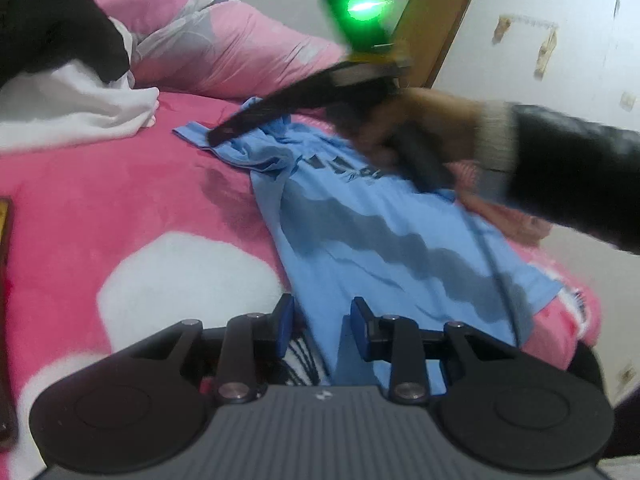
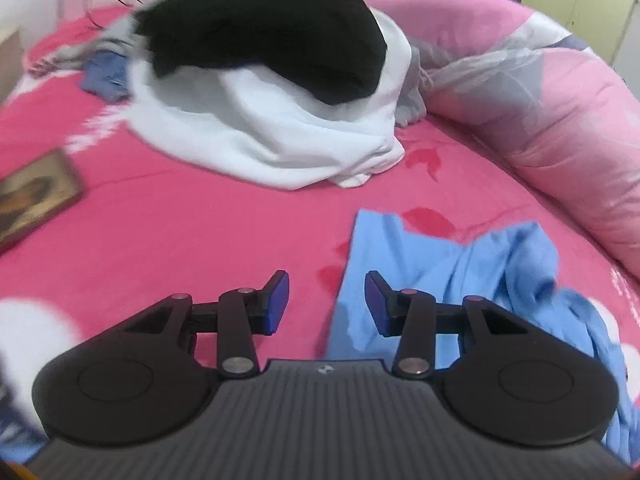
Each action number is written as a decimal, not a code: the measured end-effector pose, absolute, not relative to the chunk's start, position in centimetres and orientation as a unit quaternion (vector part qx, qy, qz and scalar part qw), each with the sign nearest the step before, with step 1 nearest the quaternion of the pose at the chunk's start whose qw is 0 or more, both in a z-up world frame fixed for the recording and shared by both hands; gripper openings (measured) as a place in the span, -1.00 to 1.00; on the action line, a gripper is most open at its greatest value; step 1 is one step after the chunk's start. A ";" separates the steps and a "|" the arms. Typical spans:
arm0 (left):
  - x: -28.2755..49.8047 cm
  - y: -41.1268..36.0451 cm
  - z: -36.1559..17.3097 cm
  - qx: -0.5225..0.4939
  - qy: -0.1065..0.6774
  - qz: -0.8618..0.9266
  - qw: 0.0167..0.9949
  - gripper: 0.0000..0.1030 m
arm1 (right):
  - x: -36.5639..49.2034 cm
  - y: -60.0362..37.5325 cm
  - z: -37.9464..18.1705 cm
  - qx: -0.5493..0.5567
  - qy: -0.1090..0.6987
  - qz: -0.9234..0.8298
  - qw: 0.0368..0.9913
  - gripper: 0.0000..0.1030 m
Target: Fold clothes
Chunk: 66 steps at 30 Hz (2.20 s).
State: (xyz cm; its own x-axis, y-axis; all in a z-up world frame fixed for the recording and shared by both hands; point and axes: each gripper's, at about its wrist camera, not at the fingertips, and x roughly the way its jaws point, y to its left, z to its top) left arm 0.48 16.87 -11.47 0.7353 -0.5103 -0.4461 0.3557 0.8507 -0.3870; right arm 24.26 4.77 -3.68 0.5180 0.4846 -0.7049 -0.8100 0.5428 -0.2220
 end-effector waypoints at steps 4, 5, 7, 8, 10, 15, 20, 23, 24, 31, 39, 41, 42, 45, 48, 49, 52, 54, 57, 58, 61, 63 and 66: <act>0.0 17.5 -12.4 -0.142 0.251 -0.256 0.923 -0.41 | 29.0 6.9 -5.0 -0.258 0.325 0.365 0.834 -0.37; -0.1 17.6 -12.6 -0.141 0.246 -0.260 0.923 -0.41 | 29.8 7.3 -5.3 -0.255 0.333 0.358 0.834 -0.46; -0.2 17.7 -12.9 -0.141 0.237 -0.268 0.923 -0.41 | 31.3 7.8 -6.0 -0.247 0.352 0.348 0.833 -0.52; -0.2 17.8 -12.9 -0.143 0.235 -0.271 0.922 -0.41 | 31.7 8.0 -6.3 -0.241 0.360 0.348 0.831 -0.57; -0.2 17.9 -13.0 -0.149 0.232 -0.276 0.921 -0.40 | 32.2 8.2 -6.3 -0.231 0.369 0.350 0.830 -0.69; -0.3 18.0 -13.4 -0.158 0.222 -0.291 0.917 -0.40 | 34.0 6.9 -3.1 -0.143 0.377 0.347 0.847 -0.93; -0.2 17.9 -13.5 -0.160 0.217 -0.304 0.914 -0.42 | 36.6 5.1 1.5 -0.007 0.350 0.355 0.867 -0.93; -0.2 17.9 -13.6 -0.161 0.216 -0.306 0.913 -0.42 | 38.0 4.9 3.6 0.056 0.330 0.369 0.867 -0.94; -0.3 17.8 -13.6 -0.160 0.216 -0.306 0.913 -0.42 | 38.4 5.0 4.1 0.070 0.325 0.374 0.866 -0.94; -0.3 17.8 -13.7 -0.162 0.215 -0.311 0.912 -0.42 | 41.3 7.1 3.3 0.097 0.329 0.383 0.857 -0.93; 0.1 17.9 -13.9 -0.164 0.214 -0.315 0.910 -0.42 | 43.8 9.9 -1.8 0.026 0.368 0.304 0.878 -0.78; 0.1 18.0 -13.9 -0.164 0.214 -0.315 0.910 -0.42 | 43.5 10.0 -2.2 -0.011 0.367 0.276 0.888 -0.62; 0.1 18.0 -13.9 -0.164 0.213 -0.315 0.910 -0.42 | 43.4 10.0 -2.4 -0.030 0.366 0.262 0.892 -0.51; 0.1 18.0 -13.9 -0.163 0.213 -0.314 0.911 -0.42 | 41.2 9.2 -0.5 -0.074 0.316 0.262 0.909 -0.40; 0.1 17.9 -13.9 -0.162 0.212 -0.313 0.911 -0.42 | 37.6 9.3 0.8 -0.149 0.276 0.321 0.894 -0.40; 0.1 17.9 -13.9 -0.161 0.212 -0.313 0.912 -0.42 | 36.2 9.5 0.7 -0.180 0.269 0.352 0.878 -0.40; 0.0 17.9 -13.9 -0.160 0.212 -0.312 0.912 -0.42 | 32.1 11.0 -0.9 -0.288 0.263 0.425 0.816 -0.40; -0.1 17.9 -13.8 -0.158 0.211 -0.312 0.913 -0.42 | 30.2 12.1 -2.7 -0.355 0.261 0.442 0.781 -0.40; -0.1 17.7 -13.6 -0.157 0.211 -0.311 0.913 -0.42 | 30.3 13.4 -4.7 -0.385 0.280 0.432 0.766 -0.40; -0.1 17.6 -13.5 -0.157 0.210 -0.312 0.913 -0.42 | 30.6 13.6 -5.2 -0.388 0.286 0.423 0.767 -0.40; -0.2 17.5 -13.3 -0.157 0.210 -0.311 0.913 -0.42 | 32.0 13.4 -5.5 -0.359 0.305 0.413 0.779 -0.44; -0.2 17.4 -13.2 -0.156 0.210 -0.311 0.914 -0.42 | 32.6 12.9 -5.5 -0.325 0.321 0.409 0.790 -0.51; -0.2 17.3 -13.2 -0.156 0.210 -0.311 0.914 -0.42 | 33.4 12.0 -5.2 -0.274 0.339 0.396 0.808 -0.86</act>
